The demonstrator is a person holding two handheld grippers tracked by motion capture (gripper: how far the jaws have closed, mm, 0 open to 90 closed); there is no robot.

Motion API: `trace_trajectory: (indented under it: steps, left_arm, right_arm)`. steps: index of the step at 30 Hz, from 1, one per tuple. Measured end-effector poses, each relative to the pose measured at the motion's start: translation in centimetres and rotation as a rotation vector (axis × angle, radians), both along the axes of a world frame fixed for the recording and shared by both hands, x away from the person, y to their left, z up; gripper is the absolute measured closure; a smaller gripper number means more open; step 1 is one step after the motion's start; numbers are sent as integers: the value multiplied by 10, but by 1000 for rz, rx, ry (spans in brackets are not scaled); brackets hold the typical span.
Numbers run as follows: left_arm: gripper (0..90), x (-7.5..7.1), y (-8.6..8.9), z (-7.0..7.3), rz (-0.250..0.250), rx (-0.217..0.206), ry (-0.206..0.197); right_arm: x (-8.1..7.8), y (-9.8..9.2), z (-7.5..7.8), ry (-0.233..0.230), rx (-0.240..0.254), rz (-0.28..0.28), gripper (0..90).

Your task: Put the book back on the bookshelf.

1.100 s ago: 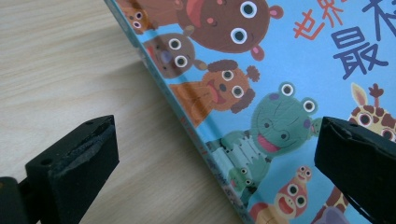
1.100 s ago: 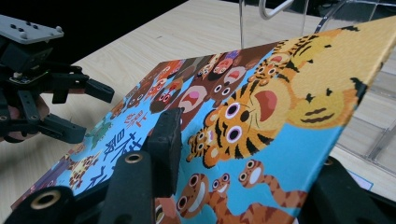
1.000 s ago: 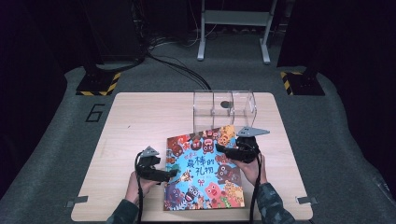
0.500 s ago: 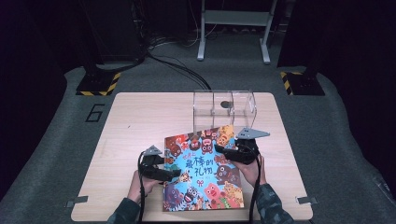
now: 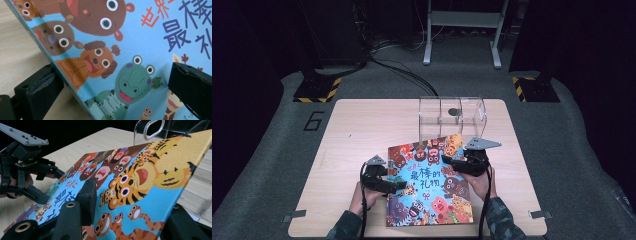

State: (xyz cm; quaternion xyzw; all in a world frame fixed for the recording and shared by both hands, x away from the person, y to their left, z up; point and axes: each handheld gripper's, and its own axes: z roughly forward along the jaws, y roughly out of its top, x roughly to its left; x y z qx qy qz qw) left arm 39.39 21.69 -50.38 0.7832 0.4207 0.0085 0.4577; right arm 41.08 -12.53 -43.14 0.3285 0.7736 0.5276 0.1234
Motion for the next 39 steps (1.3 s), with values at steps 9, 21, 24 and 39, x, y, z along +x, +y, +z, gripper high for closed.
trace_trajectory:
  steps: [9, 21, 24, 39]
  left_arm:
    - [22, 2, 3, 1, -17, -34, 6]
    - [65, -2, 7, 0, -14, -29, -17]
    - [72, -2, 7, 1, -12, -23, -20]
    - [145, -8, 9, 10, 18, 3, -113]
  right_arm:
    - [-2, 1, 2, -6, 7, 1, 534]
    - [5, 5, 0, 125, -23, -61, 454]
    - [6, 4, -1, 148, -24, -71, 449]
    - [9, 0, -4, 226, 8, -102, 439]
